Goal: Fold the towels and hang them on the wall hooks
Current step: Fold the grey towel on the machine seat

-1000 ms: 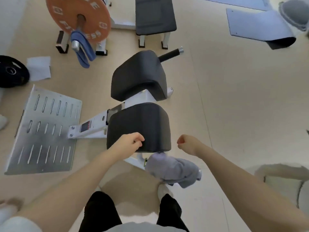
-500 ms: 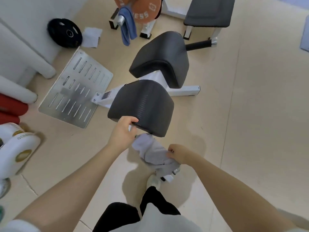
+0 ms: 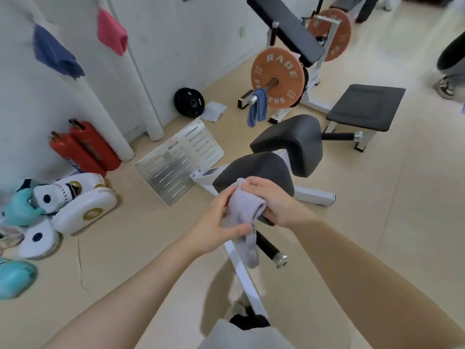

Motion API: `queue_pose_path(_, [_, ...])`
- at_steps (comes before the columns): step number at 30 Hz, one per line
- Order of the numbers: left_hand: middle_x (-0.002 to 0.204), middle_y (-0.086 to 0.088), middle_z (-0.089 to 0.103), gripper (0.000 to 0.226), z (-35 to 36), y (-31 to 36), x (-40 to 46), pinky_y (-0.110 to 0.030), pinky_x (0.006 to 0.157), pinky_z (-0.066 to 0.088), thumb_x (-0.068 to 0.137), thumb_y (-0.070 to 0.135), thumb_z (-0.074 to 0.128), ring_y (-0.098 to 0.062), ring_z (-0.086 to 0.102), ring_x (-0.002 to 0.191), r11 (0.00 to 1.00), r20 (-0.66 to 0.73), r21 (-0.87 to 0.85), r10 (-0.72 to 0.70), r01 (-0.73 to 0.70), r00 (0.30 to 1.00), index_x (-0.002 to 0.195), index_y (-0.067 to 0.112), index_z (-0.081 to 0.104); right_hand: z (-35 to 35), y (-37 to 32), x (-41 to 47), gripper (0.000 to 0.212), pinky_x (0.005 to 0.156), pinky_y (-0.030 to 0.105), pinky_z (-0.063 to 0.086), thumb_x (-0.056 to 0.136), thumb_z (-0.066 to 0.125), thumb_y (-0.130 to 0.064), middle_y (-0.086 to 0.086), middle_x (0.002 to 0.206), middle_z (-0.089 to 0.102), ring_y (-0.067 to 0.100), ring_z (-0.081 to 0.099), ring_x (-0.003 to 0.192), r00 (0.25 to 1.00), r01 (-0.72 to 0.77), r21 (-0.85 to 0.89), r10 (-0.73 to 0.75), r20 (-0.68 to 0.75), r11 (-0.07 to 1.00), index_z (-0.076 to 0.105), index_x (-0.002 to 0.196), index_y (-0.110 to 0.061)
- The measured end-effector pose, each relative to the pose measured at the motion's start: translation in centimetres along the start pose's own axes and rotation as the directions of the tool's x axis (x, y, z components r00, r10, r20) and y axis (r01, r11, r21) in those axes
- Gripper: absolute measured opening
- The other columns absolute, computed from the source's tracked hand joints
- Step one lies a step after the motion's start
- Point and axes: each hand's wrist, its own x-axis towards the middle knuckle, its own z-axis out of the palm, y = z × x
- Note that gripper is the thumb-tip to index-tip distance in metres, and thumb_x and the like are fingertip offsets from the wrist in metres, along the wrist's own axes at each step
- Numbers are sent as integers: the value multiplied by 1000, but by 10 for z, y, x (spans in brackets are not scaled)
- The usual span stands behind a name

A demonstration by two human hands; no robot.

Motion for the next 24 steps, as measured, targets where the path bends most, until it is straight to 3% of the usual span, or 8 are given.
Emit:
queue_pose_path(3, [133, 18, 48, 85, 3, 10, -39, -18, 94, 47, 70, 23, 73, 3, 50, 118, 999, -102, -24, 32, -35, 994, 141, 33, 28, 34, -3, -16, 19, 65, 26, 47, 96, 45, -21, 6, 75, 60, 17, 58, 70, 998, 42, 39, -44, 36, 998, 55, 87, -7])
queue_pose_path(9, [99, 20, 61, 35, 6, 27, -94, -3, 76, 44, 88, 2, 51, 7, 57, 92, 995, -428, -102, -42, -2, 903, 102, 35, 54, 72, -2, -52, 27, 77, 23, 47, 97, 39, -17, 5, 98, 66, 15, 60, 90, 979, 93, -5, -90, 184, 996, 61, 110, -10])
queue_pose_path(12, [75, 14, 67, 31, 12, 35, -108, -12, 62, 50, 93, 7, 43, 6, 62, 68, 946, -505, -322, -199, 30, 840, 85, 31, 60, 79, 0, -66, 31, 84, 24, 49, 99, 38, -19, 3, 110, 64, 15, 59, 100, 982, 83, -34, -75, 175, 996, 56, 123, -10])
queue_pose_path(14, [57, 9, 66, 25, 10, 37, -112, -16, 45, 47, 94, 13, 39, -2, 60, 50, 813, -480, -580, -394, 53, 784, 81, 19, 59, 82, 5, -70, 28, 86, 26, 47, 98, 42, -20, 2, 103, 63, 16, 55, 96, 992, 73, -157, -56, 115, 985, 59, 117, -10])
queue_pose_path(18, [99, -14, 69, 35, 12, 34, -109, -28, 60, 58, 98, 23, 31, -23, 68, 84, 502, -336, -865, -543, -24, 769, 111, 3, 57, 92, 3, -75, 27, 74, 16, 46, 89, 58, -26, 4, 94, 61, 10, 54, 85, 987, 135, -514, -67, 148, 847, 63, 106, -6])
queue_pose_path(20, [119, -24, 61, 42, 20, 38, -102, -34, 65, 60, 100, 28, 28, -33, 63, 101, 411, -321, -908, -572, -75, 754, 125, 1, 47, 91, 2, -73, 35, 70, 25, 45, 81, 68, -25, 18, 91, 58, 20, 52, 78, 968, 249, -694, -146, 205, 675, 61, 99, 5])
queue_pose_path(22, [119, -25, 60, 43, 25, 46, -89, -32, 61, 59, 101, 32, 29, -32, 62, 100, 405, -354, -907, -584, -115, 731, 122, 1, 49, 83, 1, -68, 32, 76, 34, 44, 80, 69, -22, 20, 95, 57, 24, 50, 84, 949, 312, -784, -219, 228, 537, 60, 95, 5])
queue_pose_path(24, [104, -19, 65, 37, 29, 62, -75, -26, 58, 57, 101, 32, 32, -24, 64, 87, 445, -435, -877, -581, -179, 687, 109, 4, 54, 69, -9, -61, 19, 79, 25, 38, 83, 65, -23, 4, 96, 55, 12, 48, 87, 943, 309, -775, -282, 175, 552, 66, 96, -8])
